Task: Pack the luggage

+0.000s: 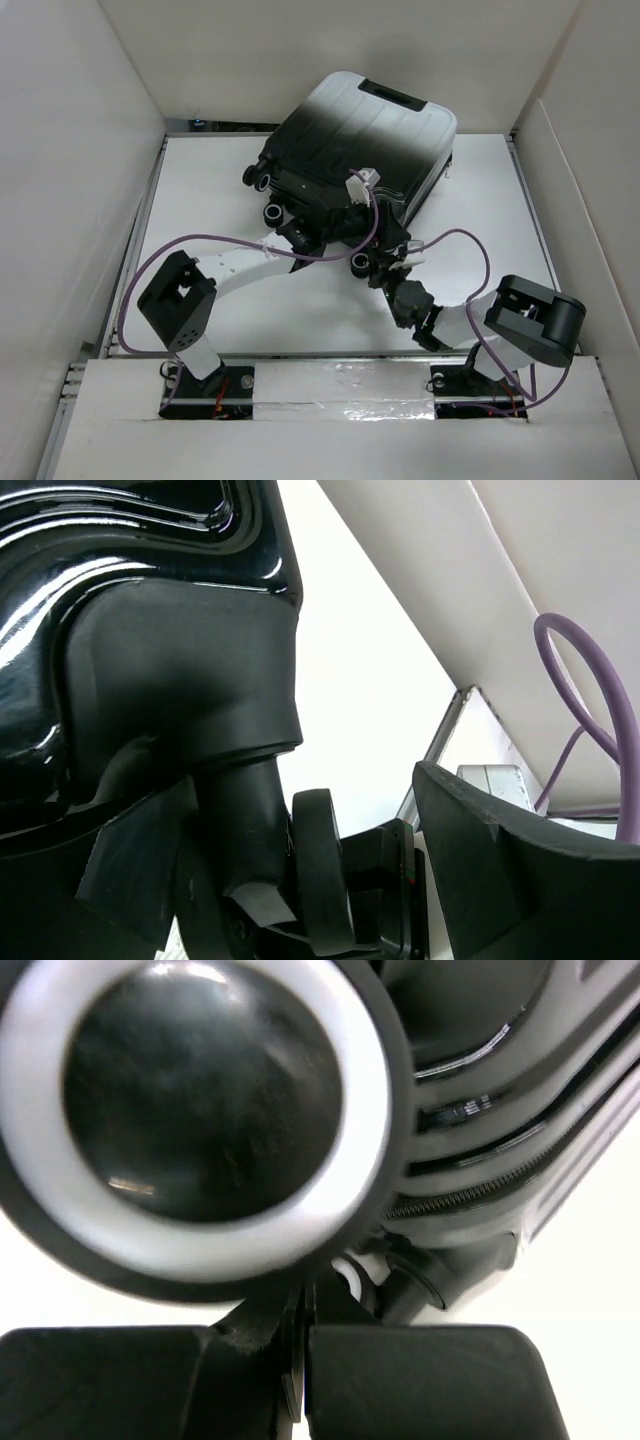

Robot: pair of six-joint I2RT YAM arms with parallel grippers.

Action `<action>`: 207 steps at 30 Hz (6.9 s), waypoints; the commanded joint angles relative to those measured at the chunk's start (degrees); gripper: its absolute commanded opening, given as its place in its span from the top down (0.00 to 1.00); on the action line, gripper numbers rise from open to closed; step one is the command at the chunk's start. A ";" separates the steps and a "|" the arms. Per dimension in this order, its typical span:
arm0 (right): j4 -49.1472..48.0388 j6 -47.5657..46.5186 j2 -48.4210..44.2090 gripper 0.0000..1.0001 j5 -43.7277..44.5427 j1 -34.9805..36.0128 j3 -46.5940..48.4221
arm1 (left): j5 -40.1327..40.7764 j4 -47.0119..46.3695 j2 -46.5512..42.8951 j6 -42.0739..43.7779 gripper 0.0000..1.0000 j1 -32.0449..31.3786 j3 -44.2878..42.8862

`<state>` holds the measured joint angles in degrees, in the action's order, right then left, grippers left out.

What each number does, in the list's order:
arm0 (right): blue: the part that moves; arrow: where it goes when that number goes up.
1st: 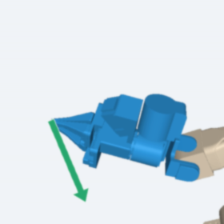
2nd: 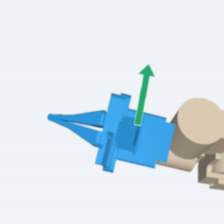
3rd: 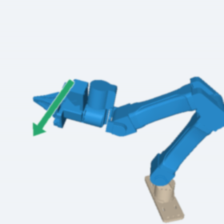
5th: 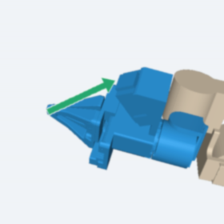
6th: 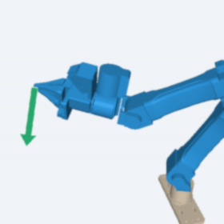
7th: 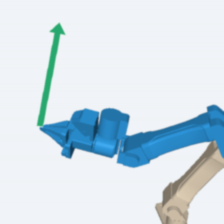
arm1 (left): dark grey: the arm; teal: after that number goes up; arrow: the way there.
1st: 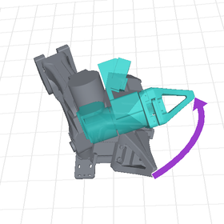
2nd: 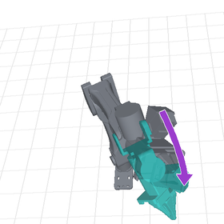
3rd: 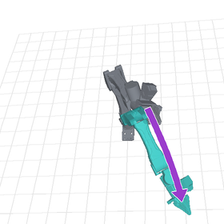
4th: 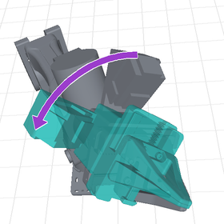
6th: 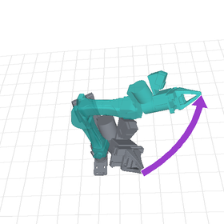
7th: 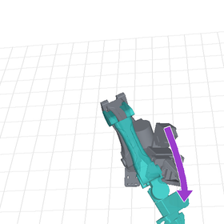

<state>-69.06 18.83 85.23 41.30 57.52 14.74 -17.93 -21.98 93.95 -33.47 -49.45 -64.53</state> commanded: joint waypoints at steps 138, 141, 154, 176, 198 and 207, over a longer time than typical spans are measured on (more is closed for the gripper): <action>65.90 5.07 -69.39 0.82 -35.85 -49.96 1.10 | 35.33 -16.69 -42.27 11.76 1.00 -11.46 35.71; 60.82 5.52 -72.05 1.00 -42.68 -49.96 -5.24 | 36.12 -17.31 -42.10 13.08 1.00 -10.84 34.13; 32.77 -4.85 -41.39 0.64 -48.95 -50.49 -4.99 | 29.81 -17.75 -40.96 12.12 1.00 -6.01 32.98; 6.22 -1.52 -26.87 0.70 -49.31 -50.49 -10.17 | 27.95 -19.86 -38.58 12.20 1.00 -4.78 32.19; 13.60 1.91 -27.40 0.99 -41.74 -49.43 -8.50 | 27.51 -19.86 -37.26 12.29 1.00 -4.25 30.78; 15.70 0.51 -31.79 1.00 -29.46 -29.10 -10.87 | 25.32 -22.76 -34.63 11.77 1.00 -4.25 27.98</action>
<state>-49.32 20.12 55.53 6.98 19.81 3.75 16.91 -27.97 59.61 -21.04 -52.62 -29.19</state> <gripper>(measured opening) 0.013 0.635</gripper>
